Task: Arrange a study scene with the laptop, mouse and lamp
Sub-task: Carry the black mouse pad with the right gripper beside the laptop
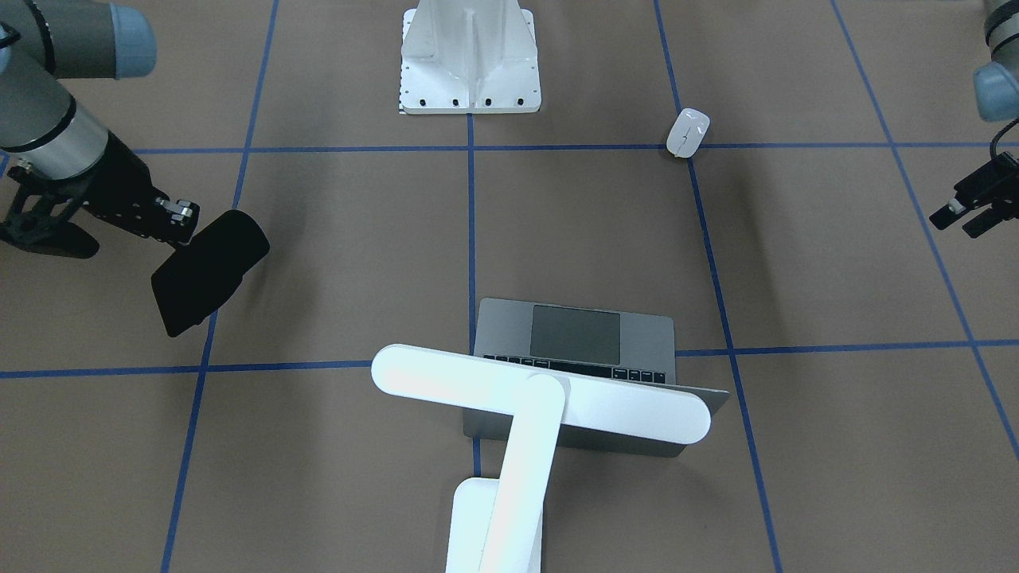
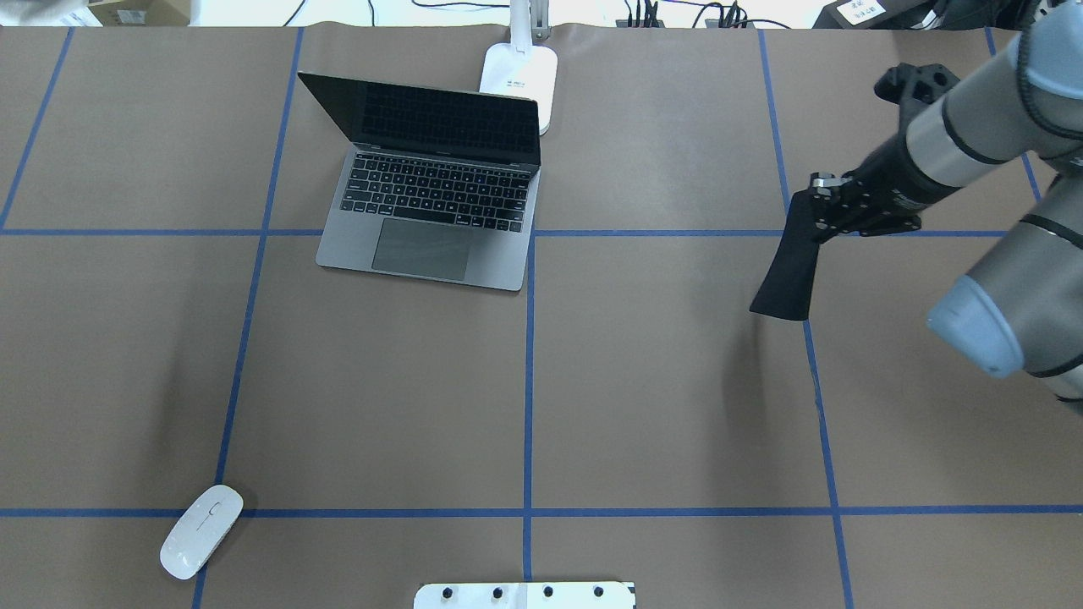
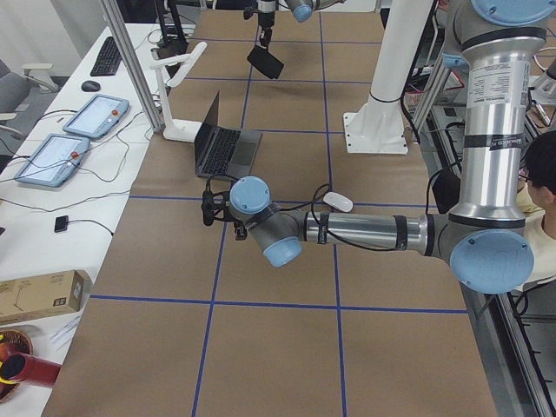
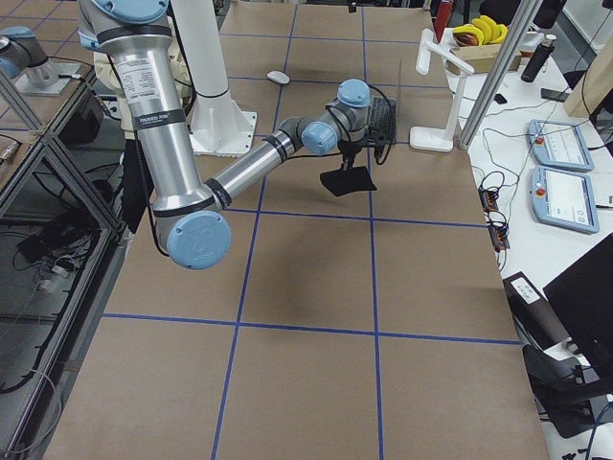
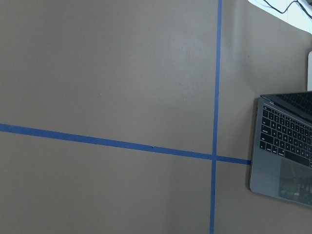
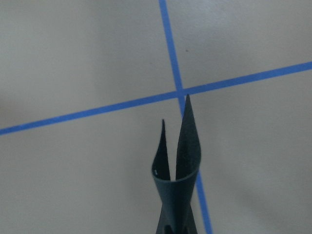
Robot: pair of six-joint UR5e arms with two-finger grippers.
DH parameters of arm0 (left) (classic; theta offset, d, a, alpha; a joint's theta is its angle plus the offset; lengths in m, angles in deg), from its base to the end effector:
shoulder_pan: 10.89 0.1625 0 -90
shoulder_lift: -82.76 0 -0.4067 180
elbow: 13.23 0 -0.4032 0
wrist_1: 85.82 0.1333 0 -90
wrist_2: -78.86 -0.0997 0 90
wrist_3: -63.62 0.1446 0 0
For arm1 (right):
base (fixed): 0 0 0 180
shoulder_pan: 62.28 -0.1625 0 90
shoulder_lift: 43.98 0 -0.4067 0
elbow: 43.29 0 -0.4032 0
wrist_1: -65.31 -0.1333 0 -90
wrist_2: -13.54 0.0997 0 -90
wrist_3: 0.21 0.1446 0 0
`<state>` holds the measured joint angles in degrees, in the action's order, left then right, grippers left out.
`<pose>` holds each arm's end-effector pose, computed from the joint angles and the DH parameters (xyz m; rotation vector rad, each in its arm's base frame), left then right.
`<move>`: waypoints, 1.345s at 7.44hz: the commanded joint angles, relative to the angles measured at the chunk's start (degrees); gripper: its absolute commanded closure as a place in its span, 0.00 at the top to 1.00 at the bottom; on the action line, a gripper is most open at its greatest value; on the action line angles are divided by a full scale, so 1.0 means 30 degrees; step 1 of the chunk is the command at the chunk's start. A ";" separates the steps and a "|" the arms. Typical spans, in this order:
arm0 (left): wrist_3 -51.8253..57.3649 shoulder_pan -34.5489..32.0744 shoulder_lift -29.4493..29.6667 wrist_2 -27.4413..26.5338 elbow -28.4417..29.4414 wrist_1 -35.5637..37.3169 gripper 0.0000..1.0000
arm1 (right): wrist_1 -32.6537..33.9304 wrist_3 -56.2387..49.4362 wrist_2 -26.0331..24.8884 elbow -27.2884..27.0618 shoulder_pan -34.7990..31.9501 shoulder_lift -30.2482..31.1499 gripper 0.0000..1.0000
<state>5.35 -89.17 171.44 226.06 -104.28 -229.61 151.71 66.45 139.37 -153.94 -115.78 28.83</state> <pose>0.0933 -0.5077 0.5374 0.1685 1.2350 -0.2393 -0.3124 -0.5040 0.3256 -0.0337 -0.9198 0.2628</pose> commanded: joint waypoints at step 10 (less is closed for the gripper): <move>0.0117 0.0018 -0.0059 -0.0198 0.0030 0.0058 0.99 | 0.4773 0.2186 -0.6247 0.1520 0.3124 -0.7163 1.00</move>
<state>5.73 -89.14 171.25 225.79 -104.24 -229.55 165.93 72.99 124.51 -149.38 -107.04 6.98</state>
